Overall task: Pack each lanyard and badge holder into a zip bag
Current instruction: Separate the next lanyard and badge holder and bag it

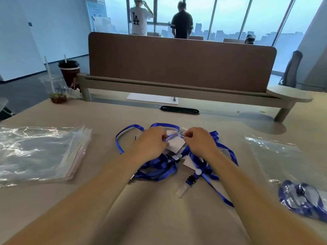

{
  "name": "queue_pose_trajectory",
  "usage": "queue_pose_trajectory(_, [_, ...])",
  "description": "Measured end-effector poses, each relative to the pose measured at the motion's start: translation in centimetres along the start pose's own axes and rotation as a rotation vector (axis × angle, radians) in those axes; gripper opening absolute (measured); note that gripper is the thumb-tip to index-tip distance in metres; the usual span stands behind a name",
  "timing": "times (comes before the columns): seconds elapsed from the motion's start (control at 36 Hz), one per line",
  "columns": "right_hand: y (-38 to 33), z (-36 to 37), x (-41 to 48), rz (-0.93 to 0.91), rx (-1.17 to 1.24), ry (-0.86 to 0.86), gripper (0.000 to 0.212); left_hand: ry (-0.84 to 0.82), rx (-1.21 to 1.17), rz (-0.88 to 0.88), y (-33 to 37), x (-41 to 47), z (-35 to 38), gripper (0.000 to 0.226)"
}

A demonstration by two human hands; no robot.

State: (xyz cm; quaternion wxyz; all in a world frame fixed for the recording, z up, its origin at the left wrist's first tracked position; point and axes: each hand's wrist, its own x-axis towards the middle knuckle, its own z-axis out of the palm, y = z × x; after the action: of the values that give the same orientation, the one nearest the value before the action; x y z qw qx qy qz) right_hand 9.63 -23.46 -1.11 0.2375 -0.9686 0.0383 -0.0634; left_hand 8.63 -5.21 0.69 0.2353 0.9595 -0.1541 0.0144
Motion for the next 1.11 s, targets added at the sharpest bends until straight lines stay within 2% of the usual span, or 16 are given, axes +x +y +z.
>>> queue_pose_trajectory(0.14, [0.3,0.0,1.0,0.0,-0.088,0.02,0.019,-0.073,0.081,-0.014,1.0,1.7,0.9,0.028])
queue_pose_trajectory(0.25, [0.8,-0.3,1.1,-0.004,-0.117,-0.034,0.027,-0.059,0.152,-0.03,1.0,2.6,2.2,0.043])
queue_pose_trajectory(0.33, [1.2,-0.5,1.0,-0.022,-0.1,-0.068,0.025,-0.034,0.204,-0.01,1.1,2.9,3.1,0.061])
queue_pose_trajectory(0.39, [1.5,-0.5,1.0,-0.051,-0.097,-0.096,0.025,-0.03,0.232,0.0,1.3,2.8,3.3,0.064])
queue_pose_trajectory(0.47, [1.9,-0.4,0.9,-0.082,-0.104,-0.126,0.024,-0.03,0.242,-0.019,1.5,2.7,3.4,0.062])
queue_pose_trajectory(0.69, [2.2,-0.4,0.7,-0.117,-0.211,-0.129,0.011,-0.075,0.155,-0.047,2.2,2.4,3.2,0.087])
queue_pose_trajectory(0.75, [2.1,-0.7,0.5,-0.112,-0.226,-0.157,0.018,-0.081,0.094,-0.075,2.2,2.5,3.2,0.084])
queue_pose_trajectory(0.89, [2.2,-1.5,-0.1,-0.117,-0.28,-0.194,0.028,-0.002,-0.019,-0.107,1.5,3.1,3.2,0.045])
queue_pose_trajectory(1.0, [2.3,-1.6,-0.4,-0.128,-0.356,-0.145,0.022,0.062,-0.145,-0.133,1.1,3.1,2.6,0.042])
queue_pose_trajectory(1.11, [2.1,-2.0,-0.9,-0.155,-0.394,-0.102,0.019,0.134,-0.259,-0.126,1.0,2.4,1.6,0.025])
